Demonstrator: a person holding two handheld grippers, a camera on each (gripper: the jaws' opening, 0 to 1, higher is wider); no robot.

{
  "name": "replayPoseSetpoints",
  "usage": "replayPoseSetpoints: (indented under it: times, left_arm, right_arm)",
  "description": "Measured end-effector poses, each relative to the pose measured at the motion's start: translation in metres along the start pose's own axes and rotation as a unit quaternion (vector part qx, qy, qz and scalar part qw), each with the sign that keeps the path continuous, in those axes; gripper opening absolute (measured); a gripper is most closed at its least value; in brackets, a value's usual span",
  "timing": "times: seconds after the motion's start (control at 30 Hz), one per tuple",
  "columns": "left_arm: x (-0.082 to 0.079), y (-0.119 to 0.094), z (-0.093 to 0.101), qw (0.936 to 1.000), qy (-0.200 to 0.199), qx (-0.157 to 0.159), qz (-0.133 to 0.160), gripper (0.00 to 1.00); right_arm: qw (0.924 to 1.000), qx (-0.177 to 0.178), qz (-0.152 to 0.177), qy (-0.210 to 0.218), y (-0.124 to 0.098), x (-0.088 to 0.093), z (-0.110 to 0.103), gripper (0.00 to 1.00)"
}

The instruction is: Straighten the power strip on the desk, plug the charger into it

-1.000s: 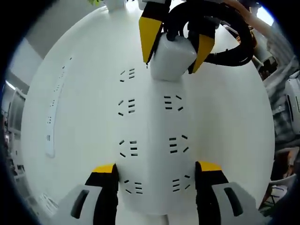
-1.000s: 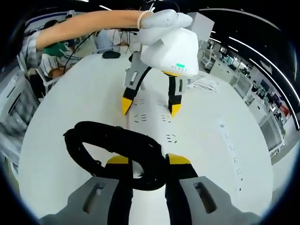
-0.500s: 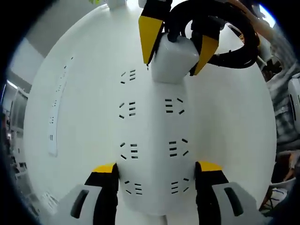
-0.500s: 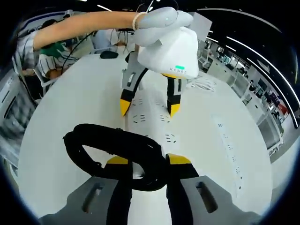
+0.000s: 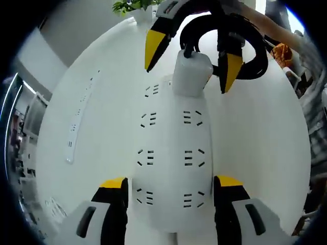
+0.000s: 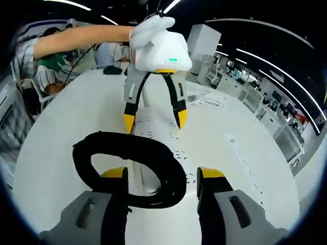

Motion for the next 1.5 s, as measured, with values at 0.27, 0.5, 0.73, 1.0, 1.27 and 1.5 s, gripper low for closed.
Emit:
replayPoseSetpoints:
  times: [0.27,0.5,0.73,1.0,1.27,1.5]
  left_arm:
    - [-0.001,-0.004,0.006,0.9999,0.006,-0.005,0.011,0.69]
    - [-0.001,-0.016,0.005,0.9995,-0.011,-0.01,0.029,0.69]
    - [0.006,-0.022,0.006,0.9982,-0.028,-0.022,0.048,0.69]
    - [0.019,-0.031,0.009,0.9957,-0.057,-0.021,0.07,0.68]
    - [0.033,-0.039,0.012,0.9923,-0.081,-0.035,0.087,0.68]
    - [0.038,-0.05,0.014,0.9858,-0.09,-0.063,0.127,0.72]
  right_arm:
    - [0.9994,0.009,0.032,0.009,-0.008,-0.002,-0.001,0.48]
    - [0.9985,0.018,0.046,0.022,-0.013,-0.003,0.002,0.48]
    - [0.9974,0.026,0.058,0.035,-0.02,-0.001,0.0,0.48]
    - [0.9959,0.035,0.071,0.044,-0.033,0.0,-0.008,0.47]
    - [0.9934,0.053,0.087,0.052,-0.051,0.002,-0.018,0.47]
    - [0.9918,0.063,0.096,0.056,-0.061,0.005,-0.026,0.49]
Point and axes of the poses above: the point that each gripper's makers call its tool centre point, and the gripper's own axes: y roughly forward along the fingers, z roughly to its right, x roughly out of its underside, the point moved 10 cm from there along -y, roughly backward along the fingers, and after that the axes turned 14 degrees about -x, right-handed, at the moved point
